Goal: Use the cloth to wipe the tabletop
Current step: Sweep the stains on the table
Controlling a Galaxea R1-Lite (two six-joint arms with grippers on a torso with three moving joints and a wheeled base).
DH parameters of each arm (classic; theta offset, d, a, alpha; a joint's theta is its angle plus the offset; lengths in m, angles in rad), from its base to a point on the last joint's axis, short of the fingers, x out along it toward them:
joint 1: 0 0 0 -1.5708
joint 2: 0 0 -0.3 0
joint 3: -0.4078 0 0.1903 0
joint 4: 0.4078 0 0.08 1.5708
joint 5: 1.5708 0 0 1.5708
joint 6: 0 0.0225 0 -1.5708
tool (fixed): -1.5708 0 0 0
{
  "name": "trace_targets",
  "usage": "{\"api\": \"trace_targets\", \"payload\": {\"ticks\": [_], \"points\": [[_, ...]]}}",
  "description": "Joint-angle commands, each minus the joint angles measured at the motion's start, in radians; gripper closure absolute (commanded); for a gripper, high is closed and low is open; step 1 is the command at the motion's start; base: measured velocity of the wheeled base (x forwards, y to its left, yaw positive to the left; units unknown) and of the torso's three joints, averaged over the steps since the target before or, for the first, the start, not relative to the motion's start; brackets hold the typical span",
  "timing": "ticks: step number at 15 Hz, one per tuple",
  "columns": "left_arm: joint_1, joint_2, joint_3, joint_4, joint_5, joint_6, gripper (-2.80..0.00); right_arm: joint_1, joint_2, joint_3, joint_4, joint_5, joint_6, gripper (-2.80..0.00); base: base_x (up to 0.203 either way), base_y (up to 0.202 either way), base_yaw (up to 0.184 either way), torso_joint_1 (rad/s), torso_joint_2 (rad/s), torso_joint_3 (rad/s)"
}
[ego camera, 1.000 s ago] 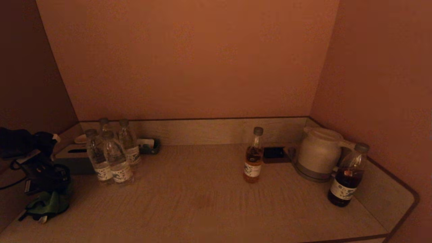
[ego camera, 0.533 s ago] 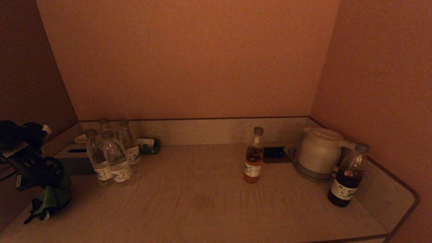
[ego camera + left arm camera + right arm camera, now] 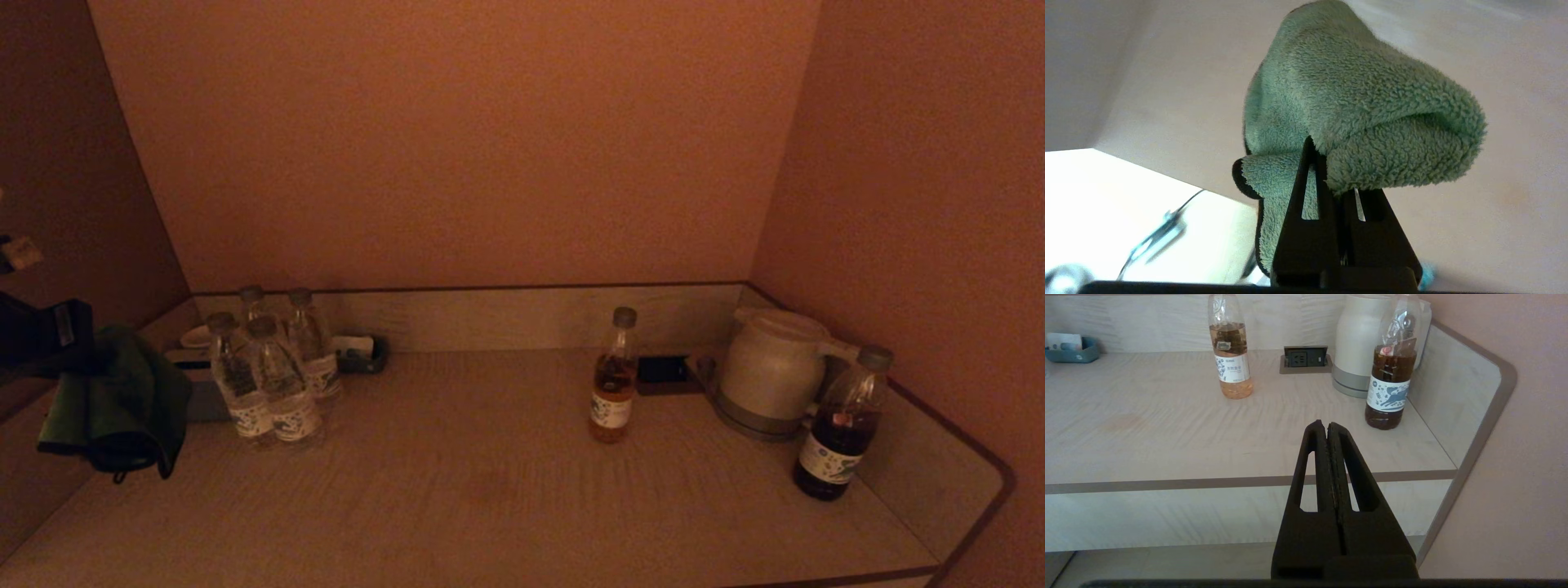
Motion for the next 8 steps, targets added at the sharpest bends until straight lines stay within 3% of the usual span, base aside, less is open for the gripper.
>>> {"api": "trace_targets", "payload": {"ticks": [1, 2, 4, 8], "points": [[-0.129, -0.177, 0.028, 0.018, -0.047, -0.002, 0.00, 0.000, 0.001, 0.000, 0.000, 0.000, 0.000, 0.00, 0.000, 0.000, 0.000, 0.000, 0.00, 0.000], [-0.194, -0.195, 0.054, 0.015, -0.058, -0.001, 0.00, 0.000, 0.001, 0.000, 0.000, 0.000, 0.000, 0.00, 0.000, 0.000, 0.000, 0.000, 0.00, 0.000], [-0.257, -0.203, 0.107, -0.028, -0.072, -0.001, 0.00, 0.000, 0.001, 0.000, 0.000, 0.000, 0.000, 0.00, 0.000, 0.000, 0.000, 0.000, 0.00, 0.000], [-0.476, -0.114, 0.237, -0.270, -0.074, -0.013, 0.00, 0.000, 0.001, 0.000, 0.000, 0.000, 0.000, 0.00, 0.000, 0.000, 0.000, 0.000, 0.00, 0.000]]}}
